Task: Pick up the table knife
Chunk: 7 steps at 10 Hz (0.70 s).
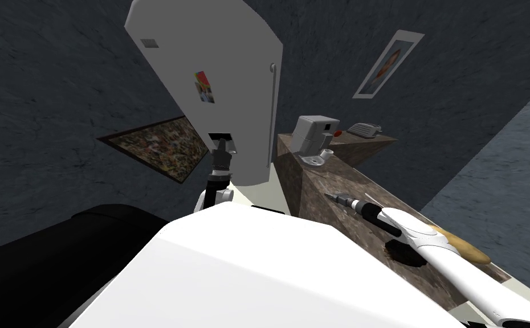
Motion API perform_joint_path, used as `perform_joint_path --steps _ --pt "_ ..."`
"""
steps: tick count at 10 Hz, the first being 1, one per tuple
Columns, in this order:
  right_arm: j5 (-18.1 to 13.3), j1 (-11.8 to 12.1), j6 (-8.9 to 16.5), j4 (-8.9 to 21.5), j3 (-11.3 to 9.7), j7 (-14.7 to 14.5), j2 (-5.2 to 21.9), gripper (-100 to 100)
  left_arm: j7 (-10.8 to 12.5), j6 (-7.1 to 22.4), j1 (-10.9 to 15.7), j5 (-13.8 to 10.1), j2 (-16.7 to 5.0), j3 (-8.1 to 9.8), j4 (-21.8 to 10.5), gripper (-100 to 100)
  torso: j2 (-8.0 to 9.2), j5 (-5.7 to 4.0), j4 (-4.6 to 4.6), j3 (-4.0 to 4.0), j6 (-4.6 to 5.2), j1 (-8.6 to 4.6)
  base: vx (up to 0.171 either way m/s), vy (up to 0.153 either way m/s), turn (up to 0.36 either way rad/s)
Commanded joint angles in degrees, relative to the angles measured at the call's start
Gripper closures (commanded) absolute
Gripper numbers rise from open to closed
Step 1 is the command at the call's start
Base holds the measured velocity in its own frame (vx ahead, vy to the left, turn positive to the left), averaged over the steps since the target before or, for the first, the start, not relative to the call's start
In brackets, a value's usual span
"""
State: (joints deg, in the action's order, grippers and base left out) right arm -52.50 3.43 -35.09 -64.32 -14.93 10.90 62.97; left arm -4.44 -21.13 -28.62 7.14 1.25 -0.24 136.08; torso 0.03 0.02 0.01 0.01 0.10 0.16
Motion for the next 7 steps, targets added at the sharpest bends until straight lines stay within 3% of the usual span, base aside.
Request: perform_joint_path --steps 1,2,3,5,6,7 --pt "-2.86 -2.86 -2.26 2.86 -0.58 1.11 -0.95 -100 0.00 0.00 0.00 0.00 0.00 0.00 0.00 0 0.00 0.00 0.00 0.00 0.00 0.00 -0.008 0.039 -0.101" --pt "-3.11 -4.43 -2.26 3.76 -0.58 1.11 -0.95 -100 0.00 0.00 0.01 0.00 0.00 0.00 0.00 0 0.00 0.02 0.01 0.00 -0.04 0.03 -0.005 0.022 -0.006" --pt "-5.54 -6.08 -4.82 5.70 -1.18 2.72 -2.90 -100 0.00 0.00 0.01 0.00 0.00 0.00 0.00 0 -0.02 0.02 0.00 -0.01 -0.05 -0.01 -0.007 0.031 -0.168" --pt "-7.24 -9.25 -5.79 8.34 -1.18 2.72 -2.90 -100 0.00 0.00 0.01 0.00 0.00 0.00 0.00 0 -0.02 0.01 0.00 -0.01 -0.05 0.03 -0.002 0.029 -0.043" --pt "-9.68 -10.92 -8.39 10.13 -1.78 4.33 -4.85 -100 0.00 0.00 0.01 0.00 0.00 0.00 0.00 0 -0.05 0.01 -0.01 -0.03 -0.07 0.00 -0.010 0.036 -0.142" --pt "-11.11 -12.02 -9.32 11.04 -1.78 4.33 -4.85 -100 0.00 0.00 0.00 0.00 0.00 0.00 0.00 0 -0.01 -0.01 -0.02 -0.01 -0.01 0.03 -0.005 0.035 -0.107"
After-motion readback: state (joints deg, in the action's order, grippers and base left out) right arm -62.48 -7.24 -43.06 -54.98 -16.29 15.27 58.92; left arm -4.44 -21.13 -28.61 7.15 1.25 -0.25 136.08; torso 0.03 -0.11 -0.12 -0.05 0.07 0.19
